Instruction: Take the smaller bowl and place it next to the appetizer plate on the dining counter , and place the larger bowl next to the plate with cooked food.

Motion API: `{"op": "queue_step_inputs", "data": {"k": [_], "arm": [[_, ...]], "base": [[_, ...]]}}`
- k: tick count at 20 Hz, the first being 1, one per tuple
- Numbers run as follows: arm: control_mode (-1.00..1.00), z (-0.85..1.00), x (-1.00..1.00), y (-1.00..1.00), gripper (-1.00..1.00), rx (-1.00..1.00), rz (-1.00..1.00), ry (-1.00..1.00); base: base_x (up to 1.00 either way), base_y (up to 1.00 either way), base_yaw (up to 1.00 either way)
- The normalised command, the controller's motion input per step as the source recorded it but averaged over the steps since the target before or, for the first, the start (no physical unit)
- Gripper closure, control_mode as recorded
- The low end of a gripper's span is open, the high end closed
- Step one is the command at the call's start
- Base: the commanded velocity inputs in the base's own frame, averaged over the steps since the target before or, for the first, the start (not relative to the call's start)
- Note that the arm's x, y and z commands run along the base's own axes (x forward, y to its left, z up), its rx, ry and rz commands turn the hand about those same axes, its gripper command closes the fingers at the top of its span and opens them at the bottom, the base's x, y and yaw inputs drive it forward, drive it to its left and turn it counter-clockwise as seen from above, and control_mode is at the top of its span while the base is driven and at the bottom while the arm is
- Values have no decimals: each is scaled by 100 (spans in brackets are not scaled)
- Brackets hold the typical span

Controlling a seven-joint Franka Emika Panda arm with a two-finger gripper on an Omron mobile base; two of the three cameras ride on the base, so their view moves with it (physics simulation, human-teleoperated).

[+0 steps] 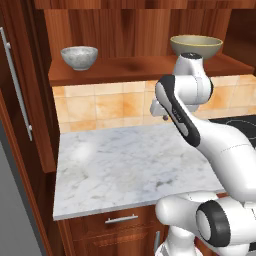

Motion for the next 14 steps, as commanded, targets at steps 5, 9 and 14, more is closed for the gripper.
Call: {"op": "queue_step_inputs", "data": {"k": [5, 9, 14], "arm": [[-100, 1, -27, -7, -100, 0, -3, -19], [-100, 26, -46, -24, -100, 2, -7, -31], [-100, 44, -43, -33, -100, 1, -9, -28]], "base": [[0, 0, 0], [0, 0, 0], [0, 0, 0]]}}
